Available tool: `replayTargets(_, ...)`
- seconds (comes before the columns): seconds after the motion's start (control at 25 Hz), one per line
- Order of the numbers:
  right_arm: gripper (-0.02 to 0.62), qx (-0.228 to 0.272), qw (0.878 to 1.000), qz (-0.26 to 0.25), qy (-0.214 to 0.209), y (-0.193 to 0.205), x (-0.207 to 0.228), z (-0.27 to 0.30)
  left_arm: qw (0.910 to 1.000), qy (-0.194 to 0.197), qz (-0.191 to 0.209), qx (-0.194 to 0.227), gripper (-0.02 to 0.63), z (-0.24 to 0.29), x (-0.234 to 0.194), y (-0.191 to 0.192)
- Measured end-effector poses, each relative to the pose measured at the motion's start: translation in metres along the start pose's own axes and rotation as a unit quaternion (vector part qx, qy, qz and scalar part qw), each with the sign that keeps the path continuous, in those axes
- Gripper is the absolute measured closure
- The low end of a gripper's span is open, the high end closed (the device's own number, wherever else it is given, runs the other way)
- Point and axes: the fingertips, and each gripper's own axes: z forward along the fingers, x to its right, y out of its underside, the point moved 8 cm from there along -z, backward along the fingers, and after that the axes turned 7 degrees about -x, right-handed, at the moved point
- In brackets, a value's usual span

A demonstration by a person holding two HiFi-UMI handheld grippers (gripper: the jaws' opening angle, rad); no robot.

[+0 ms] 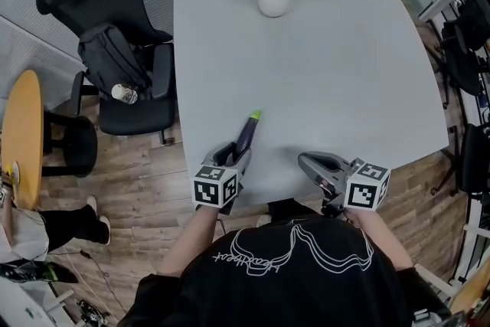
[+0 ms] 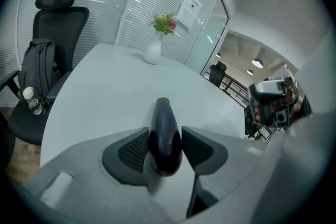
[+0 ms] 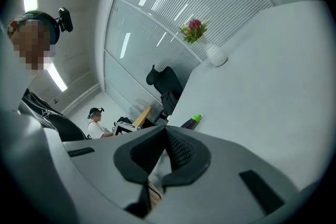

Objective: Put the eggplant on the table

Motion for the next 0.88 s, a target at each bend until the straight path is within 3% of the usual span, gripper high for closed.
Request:
replayTargets(0.44,0.588,-0.007,1.0,0.004,0.005,0.007,-0.002,0.0,0.9999,0.007,-0.003,0.009,0.403,0.0,-0.002,0.002)
replayTargets(0.88,0.588,-0.014,0.999,-0.037,0.022,0.012,-0.011,-0.004,0.999,0.005,-0.004,0.045,0.376,-0.02,0.006,-0.003)
